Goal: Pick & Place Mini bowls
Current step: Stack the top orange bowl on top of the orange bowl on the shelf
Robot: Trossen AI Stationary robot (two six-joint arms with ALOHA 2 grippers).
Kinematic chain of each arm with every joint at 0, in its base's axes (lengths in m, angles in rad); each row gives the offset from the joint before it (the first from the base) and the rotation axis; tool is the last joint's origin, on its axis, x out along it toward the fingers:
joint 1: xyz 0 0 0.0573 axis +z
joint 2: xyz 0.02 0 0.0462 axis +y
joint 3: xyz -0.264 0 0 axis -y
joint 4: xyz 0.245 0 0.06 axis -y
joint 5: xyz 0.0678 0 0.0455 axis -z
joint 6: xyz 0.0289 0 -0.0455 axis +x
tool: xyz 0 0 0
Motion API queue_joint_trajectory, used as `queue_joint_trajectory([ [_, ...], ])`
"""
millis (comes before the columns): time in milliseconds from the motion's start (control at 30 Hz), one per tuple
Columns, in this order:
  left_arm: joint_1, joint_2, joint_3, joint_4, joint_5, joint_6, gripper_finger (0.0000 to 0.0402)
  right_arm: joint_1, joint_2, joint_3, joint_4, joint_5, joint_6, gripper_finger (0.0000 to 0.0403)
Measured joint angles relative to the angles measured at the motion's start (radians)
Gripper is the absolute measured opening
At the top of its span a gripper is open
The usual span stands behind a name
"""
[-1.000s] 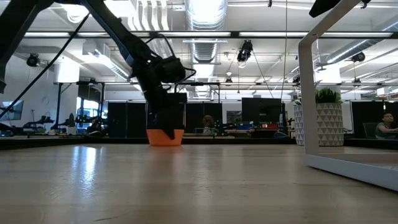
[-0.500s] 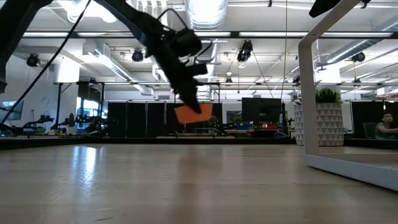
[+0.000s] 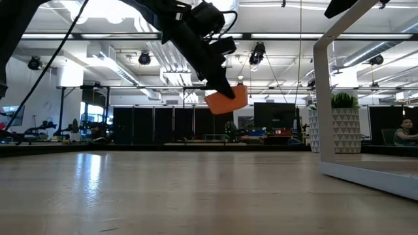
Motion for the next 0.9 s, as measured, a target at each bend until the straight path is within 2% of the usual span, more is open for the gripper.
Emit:
queue_joint_trajectory([
  [467, -0.026, 0.137, -0.001, 0.073, 0.103, -0.030, 0.0000, 0.000, -0.001, 0.000, 0.005, -0.007, 0.025, 0.0008],
  [900, -0.059, 0.249, 0.007, 0.117, 0.128, -0.025, 0.0000, 0.000, -0.002, 0.000, 0.009, -0.010, 0.006, 0.0008],
])
